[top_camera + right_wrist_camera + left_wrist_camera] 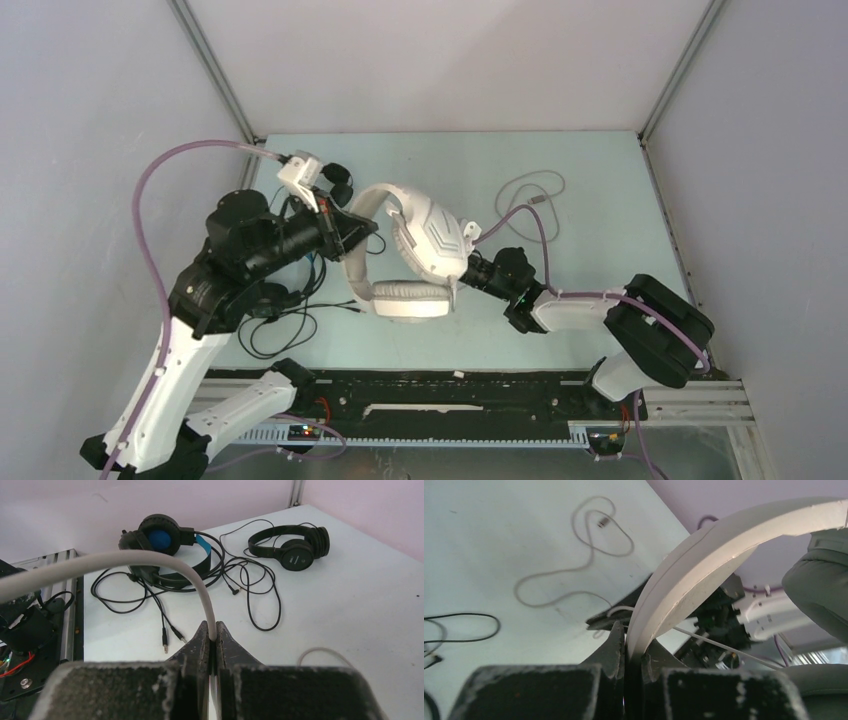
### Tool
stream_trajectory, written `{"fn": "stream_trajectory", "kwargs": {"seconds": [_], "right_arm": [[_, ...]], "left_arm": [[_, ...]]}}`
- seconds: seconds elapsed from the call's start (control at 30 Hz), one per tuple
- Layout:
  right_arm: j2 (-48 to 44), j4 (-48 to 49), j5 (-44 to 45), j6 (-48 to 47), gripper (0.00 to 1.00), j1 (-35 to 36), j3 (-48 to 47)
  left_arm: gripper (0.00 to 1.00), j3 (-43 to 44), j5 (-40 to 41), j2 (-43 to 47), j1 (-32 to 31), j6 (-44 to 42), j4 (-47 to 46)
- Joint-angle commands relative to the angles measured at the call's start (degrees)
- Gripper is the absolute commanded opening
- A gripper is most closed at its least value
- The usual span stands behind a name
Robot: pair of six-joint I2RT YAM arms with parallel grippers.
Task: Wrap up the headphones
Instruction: Wrap the headphones cable around the headphones.
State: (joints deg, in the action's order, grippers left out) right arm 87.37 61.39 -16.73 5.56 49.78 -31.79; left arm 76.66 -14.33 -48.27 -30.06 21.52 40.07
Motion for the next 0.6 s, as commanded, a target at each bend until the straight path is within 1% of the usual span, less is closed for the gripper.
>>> {"fn": "stream_trajectory", "kwargs": {"seconds": [0.0,0.2,0.43,0.57], "right_arm": [[-2.7,-0.8,-0.3,-1.3,0.00,-0.4,-2.9],[-3.3,-1.7,0.1,-1.2,0.00,-1.4,-4.0],[-4.0,-1.9,0.0,-0.3,0.00,-4.1,-4.3],[-5.0,-3.8,-0.5,-0.3,0.00,-5.9,-4.9]], "left_arm": [[0.00,-4.0,-15.1,0.7,0.4,3.4,-10.0],[0.00,-8.1,-21.6,-0.1,0.4,3.3,-12.3],[0.00,-11.1,-23.9,-0.2,0.4,-2.9,-7.6],[0.00,-11.9,-23.7,-0.8,0.3,-6.3,-4.8]]}}
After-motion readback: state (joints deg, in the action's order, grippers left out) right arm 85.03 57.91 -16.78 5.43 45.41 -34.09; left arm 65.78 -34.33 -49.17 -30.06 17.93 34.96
